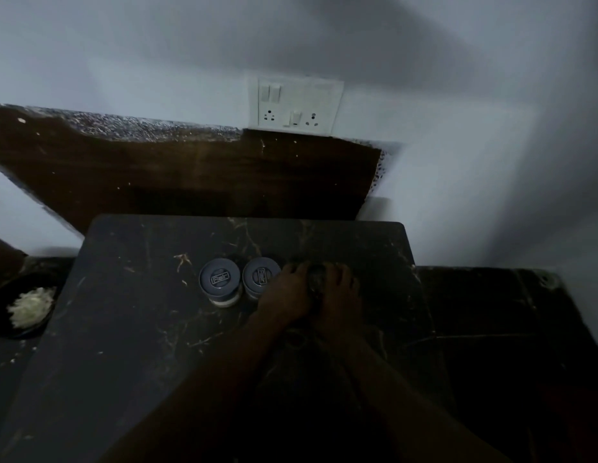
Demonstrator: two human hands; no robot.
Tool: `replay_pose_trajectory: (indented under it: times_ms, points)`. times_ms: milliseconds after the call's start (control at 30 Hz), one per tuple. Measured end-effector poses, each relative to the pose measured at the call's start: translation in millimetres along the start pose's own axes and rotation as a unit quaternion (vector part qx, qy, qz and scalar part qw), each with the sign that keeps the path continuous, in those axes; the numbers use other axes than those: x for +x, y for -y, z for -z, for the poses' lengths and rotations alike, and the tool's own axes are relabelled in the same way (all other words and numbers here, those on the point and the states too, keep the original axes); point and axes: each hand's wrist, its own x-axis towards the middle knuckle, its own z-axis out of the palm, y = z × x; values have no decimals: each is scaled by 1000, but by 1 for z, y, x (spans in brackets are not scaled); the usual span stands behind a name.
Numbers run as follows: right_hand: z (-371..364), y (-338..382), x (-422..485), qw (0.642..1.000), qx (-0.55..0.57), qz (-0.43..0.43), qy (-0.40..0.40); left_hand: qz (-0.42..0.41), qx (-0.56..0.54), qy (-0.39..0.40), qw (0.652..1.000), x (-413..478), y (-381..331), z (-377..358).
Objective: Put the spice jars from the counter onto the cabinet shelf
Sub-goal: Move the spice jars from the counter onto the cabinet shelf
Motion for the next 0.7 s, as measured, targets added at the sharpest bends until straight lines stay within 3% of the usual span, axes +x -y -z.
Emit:
replay_pose_trajectory:
  times_ms: [100,200,467,700]
  points:
    - [-7,-17,9,994,86,19,62,3,7,42,999,11,-2,-17]
    - [-10,-23,13,990,110,15,85,7,-14,31,999,13,-2,-27]
    - [10,-20,3,980,190,33,-51,-38,-71,-93,992,-14,-3,4]
    - [87,42,-9,922,314,137,-182,-86,-225,-228,944,-44,-24,94]
